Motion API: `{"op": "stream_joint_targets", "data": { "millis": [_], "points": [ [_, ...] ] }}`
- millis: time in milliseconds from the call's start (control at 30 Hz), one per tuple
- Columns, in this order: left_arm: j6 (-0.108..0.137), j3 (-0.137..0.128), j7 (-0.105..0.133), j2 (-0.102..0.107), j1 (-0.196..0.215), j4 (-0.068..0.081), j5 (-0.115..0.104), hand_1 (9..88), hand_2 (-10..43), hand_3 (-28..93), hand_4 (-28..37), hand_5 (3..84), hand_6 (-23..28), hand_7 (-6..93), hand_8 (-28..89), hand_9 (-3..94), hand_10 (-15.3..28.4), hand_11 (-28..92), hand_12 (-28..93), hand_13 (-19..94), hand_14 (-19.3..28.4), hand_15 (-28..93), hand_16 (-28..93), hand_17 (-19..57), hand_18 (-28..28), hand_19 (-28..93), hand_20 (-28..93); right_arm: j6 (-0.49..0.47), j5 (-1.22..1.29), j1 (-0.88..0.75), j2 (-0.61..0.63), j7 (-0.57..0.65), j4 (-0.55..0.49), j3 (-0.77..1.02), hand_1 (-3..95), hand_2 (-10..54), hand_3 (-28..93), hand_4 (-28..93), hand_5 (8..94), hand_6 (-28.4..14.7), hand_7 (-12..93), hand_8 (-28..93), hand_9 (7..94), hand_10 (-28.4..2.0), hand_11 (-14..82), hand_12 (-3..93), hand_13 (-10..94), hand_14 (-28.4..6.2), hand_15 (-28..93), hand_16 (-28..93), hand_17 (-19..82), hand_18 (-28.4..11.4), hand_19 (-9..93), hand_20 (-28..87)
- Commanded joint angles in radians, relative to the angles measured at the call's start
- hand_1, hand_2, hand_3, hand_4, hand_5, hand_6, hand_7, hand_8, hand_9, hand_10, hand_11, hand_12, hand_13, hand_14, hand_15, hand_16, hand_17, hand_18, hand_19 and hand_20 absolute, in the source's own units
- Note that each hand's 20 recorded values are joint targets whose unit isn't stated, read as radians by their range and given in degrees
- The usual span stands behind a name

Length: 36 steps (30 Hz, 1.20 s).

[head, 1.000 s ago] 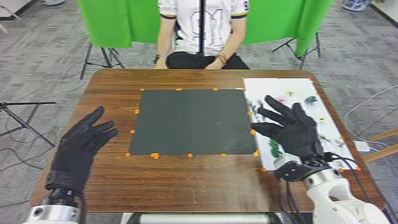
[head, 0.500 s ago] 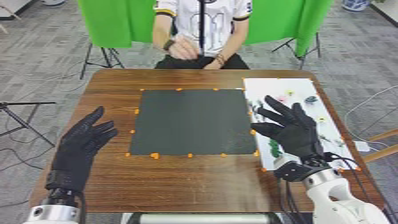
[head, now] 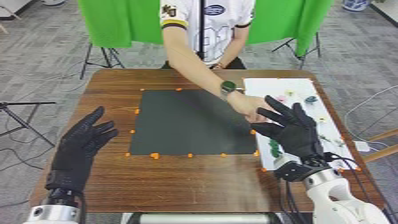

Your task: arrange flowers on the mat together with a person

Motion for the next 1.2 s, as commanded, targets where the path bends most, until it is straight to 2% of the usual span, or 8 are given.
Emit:
{"op": "stream_joint_targets", "data": {
  "millis": [33,500,733,833,933,1200],
  "points": [
    [0.003,-0.002,-0.005,-0.005,0.013,-0.003,0.001,21.1,4.9,79,-28.3,33.0,5.8,14.6,-11,33.7,19.2,24,9,22,26.1,50,-10,-10.4,21.3,47,9,0.010,-0.001,-0.003,-0.003,0.001,-0.008,-0.006,13.4,13.0,68,-28,40.1,-0.9,11,-10,39.3,-16.4,9.0,13.3,39,-20.9,44,9,11,-19.5,56,15],
    [-0.001,-0.007,-0.012,-0.010,0.016,-0.004,0.003,21.2,5.0,79,-28.3,33.0,5.8,14.8,-11,33.8,19.2,24,9,23,26.2,50,-10,-10.4,21.3,47,9,0.013,0.002,-0.004,-0.004,0.002,-0.009,-0.007,13.5,13.1,68,-28,40.2,-1.0,11,-10,39.4,-16.5,8.9,13.3,39,-21.0,44,9,11,-19.4,56,15],
    [0.005,-0.004,-0.001,-0.004,0.016,-0.004,-0.002,21.2,5.0,79,-28.3,33.1,5.9,14.8,-11,33.8,19.2,24,9,22,26.3,50,-10,-10.4,21.3,47,9,0.012,0.002,0.001,-0.003,0.002,-0.007,-0.008,13.5,13.1,68,-28,40.2,-1.0,11,-10,39.3,-16.3,9.0,13.3,39,-21.0,44,9,11,-19.4,56,15],
    [-0.001,-0.005,-0.009,-0.008,0.013,-0.003,0.001,21.2,4.9,79,-28.3,33.1,5.9,14.9,-11,33.8,19.2,24,9,23,26.3,50,-10,-10.4,21.3,47,9,0.016,0.002,-0.006,-0.002,0.000,-0.010,-0.006,13.5,13.1,68,-28,40.2,-1.0,11,-10,39.3,-16.3,9.0,13.2,39,-21.0,44,9,11,-19.4,56,15],
    [0.008,0.000,0.001,-0.002,0.014,-0.003,-0.005,21.2,4.9,79,-28.3,33.1,5.9,14.9,-11,33.8,19.3,24,9,23,26.3,50,-10,-10.4,21.3,47,9,0.010,0.001,-0.004,-0.003,0.000,-0.008,-0.005,13.4,13.2,68,-28,40.2,-1.0,11,-10,39.3,-16.4,9.0,13.3,39,-21.0,44,8,11,-19.4,56,15],
    [0.007,0.000,0.005,0.001,0.017,-0.004,-0.002,21.3,4.9,79,-28.3,33.1,5.9,14.9,-11,33.8,19.3,24,9,23,26.3,50,-10,-10.4,21.3,47,9,0.008,0.001,-0.005,-0.004,-0.001,-0.009,-0.004,13.6,13.2,68,-28,40.2,-1.0,11,-10,39.4,-16.6,9.0,13.3,39,-21.0,44,9,11,-19.4,56,15]
  ]
}}
